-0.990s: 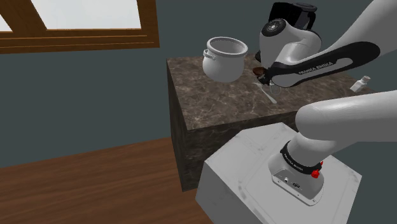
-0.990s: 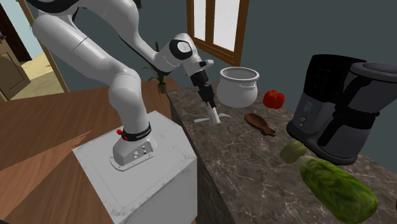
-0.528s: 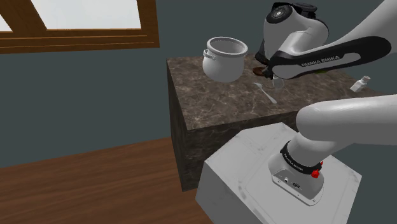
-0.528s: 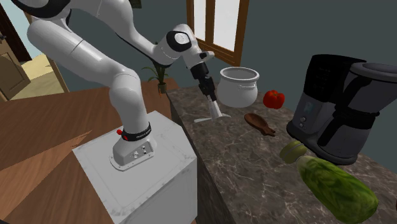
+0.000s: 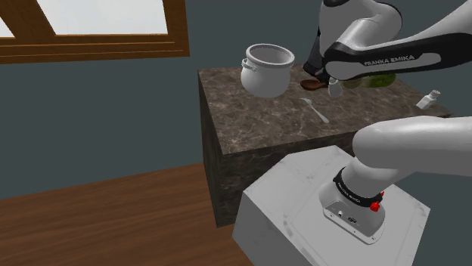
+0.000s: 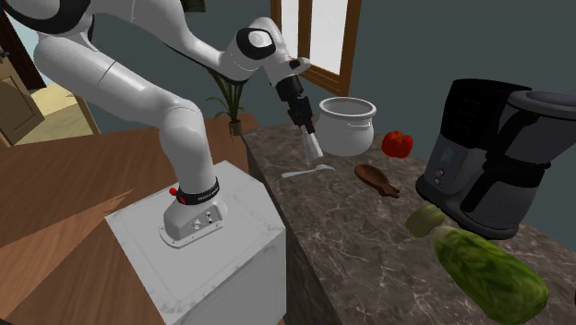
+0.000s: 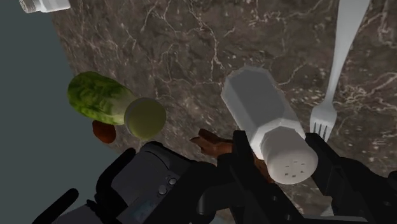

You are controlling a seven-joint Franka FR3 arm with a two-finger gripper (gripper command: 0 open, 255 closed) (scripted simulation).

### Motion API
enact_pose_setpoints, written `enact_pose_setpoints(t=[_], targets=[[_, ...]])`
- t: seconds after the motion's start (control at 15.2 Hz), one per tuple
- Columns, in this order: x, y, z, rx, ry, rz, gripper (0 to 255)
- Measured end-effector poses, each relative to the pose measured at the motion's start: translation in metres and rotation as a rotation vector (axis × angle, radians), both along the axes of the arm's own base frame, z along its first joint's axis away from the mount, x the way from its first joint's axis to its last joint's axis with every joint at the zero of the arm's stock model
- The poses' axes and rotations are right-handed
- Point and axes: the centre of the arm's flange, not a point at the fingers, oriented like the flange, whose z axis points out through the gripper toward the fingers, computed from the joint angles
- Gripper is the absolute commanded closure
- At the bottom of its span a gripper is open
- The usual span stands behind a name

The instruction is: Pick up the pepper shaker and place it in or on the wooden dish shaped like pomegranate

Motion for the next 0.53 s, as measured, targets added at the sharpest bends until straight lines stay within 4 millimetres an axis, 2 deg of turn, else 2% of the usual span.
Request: enact_pose_setpoints(t=[0.13,0.53], targets=[[0.004,-0.005,0.006,0.0,0.0,0.0,255],[0.043,-0.065,0.016,0.0,0.0,-0.001,255]])
